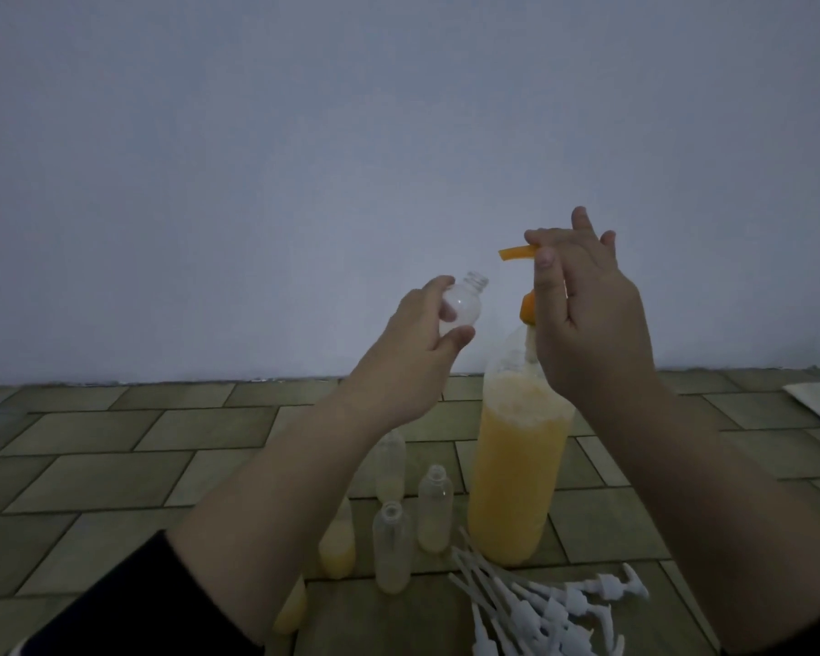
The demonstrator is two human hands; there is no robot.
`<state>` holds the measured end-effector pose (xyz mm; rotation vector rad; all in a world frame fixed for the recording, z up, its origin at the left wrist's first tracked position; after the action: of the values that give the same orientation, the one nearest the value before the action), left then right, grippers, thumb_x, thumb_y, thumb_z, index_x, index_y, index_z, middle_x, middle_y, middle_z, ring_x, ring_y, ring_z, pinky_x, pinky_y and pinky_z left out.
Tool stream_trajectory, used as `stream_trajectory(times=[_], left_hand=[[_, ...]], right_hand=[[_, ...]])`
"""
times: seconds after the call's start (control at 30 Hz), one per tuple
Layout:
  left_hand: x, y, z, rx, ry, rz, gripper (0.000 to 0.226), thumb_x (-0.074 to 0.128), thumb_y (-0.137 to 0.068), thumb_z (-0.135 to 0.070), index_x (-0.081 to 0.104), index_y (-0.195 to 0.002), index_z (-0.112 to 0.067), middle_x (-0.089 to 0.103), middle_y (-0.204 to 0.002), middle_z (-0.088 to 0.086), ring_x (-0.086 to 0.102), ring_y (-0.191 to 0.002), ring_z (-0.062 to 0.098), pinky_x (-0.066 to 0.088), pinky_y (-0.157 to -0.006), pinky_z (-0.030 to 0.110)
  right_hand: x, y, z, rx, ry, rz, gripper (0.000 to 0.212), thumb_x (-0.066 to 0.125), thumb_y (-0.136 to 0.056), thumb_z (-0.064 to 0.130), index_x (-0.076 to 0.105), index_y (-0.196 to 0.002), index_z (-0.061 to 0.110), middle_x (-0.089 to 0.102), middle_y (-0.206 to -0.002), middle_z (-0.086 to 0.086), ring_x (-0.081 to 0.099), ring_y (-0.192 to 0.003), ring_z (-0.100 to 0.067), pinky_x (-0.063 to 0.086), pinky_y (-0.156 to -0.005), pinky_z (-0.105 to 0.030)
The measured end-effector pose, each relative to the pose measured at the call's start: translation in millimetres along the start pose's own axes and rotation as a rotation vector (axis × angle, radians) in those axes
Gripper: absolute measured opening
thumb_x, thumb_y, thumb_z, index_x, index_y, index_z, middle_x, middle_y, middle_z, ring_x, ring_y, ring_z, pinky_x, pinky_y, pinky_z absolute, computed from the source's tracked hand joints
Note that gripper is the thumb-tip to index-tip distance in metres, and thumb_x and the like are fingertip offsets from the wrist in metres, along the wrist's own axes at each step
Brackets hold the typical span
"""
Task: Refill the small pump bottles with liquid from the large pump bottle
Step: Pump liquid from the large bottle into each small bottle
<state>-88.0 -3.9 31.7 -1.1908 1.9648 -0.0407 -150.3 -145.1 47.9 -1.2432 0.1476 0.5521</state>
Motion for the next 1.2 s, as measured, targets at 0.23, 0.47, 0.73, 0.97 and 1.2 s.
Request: stream_trajectory(times=[0.23,0.47,0.73,0.97,1.2], left_hand=[[-5.5,-7.1,-18.3,0.044,0.004,-0.054,0.052,0.045,-0.097,-0.027,0.025,-0.144,-0.025,0.04,-0.126,-0.005,0.044,-0.105,0.012,0.04,-0.094,0.027],[-11.8,-4.4,-20.5,0.131,-0.087,-0.139,0.054,0.053,-0.094,-0.024,0.031,-0.143,-0.026,0.047,-0.126,-0.006,0.043,-0.111,0.011,0.038,-0.099,0.03],[-8.9,-4.3,-24.6,0.1,-0.044,-0.219,0.051,0.061,-0.089,-0.027,0.043,-0.137,-0.023,0.054,-0.127,-0.007,0.047,-0.103,0.006,0.036,-0.085,0.012],[-6.1,-1.9,-21.7,0.099,-0.096,-0.227,0.051,0.06,-0.089,-0.03,0.044,-0.137,-0.024,0.055,-0.125,-0.008,0.048,-0.109,0.01,0.041,-0.095,0.025],[-4.4,2.9,-23.3,0.058,-0.155,-0.188,0.052,0.059,-0.09,-0.032,0.043,-0.138,-0.023,0.053,-0.131,-0.007,0.048,-0.116,0.014,0.041,-0.103,0.037]], right_hand=[[0.2,0.6,0.2,0.001,0.016,0.008,0.046,0.024,-0.1,0.031,0.055,-0.126,0.009,0.053,-0.136,-0.006,0.025,-0.141,-0.018,-0.003,-0.108,-0.006],[1.5,-0.2,0.5,-0.004,0.014,0.0,0.044,0.026,-0.1,0.029,0.056,-0.126,0.009,0.052,-0.136,-0.007,0.025,-0.14,-0.015,-0.002,-0.108,-0.007],[2.2,-0.6,-4.0,-0.016,0.022,-0.01,0.052,0.02,-0.098,0.037,0.056,-0.124,0.009,0.053,-0.136,-0.008,0.025,-0.142,-0.018,0.001,-0.111,-0.011],[8.5,4.1,-5.3,-0.026,0.014,-0.054,0.047,0.023,-0.099,0.031,0.059,-0.119,0.008,0.056,-0.132,-0.007,0.023,-0.138,-0.012,0.005,-0.113,-0.019],[9.1,9.3,-5.9,-0.025,-0.016,-0.047,0.036,0.032,-0.101,0.019,0.062,-0.114,0.005,0.052,-0.125,0.003,0.02,-0.132,-0.008,0.015,-0.109,-0.026]])
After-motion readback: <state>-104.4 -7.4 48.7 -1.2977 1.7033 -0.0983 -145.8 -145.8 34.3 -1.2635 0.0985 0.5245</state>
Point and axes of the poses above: each hand's wrist, its own y-axis away from the middle knuckle, its own x-axis out of the palm, z = x × y, the point moved 1 cm from there along -y, towards the middle knuckle
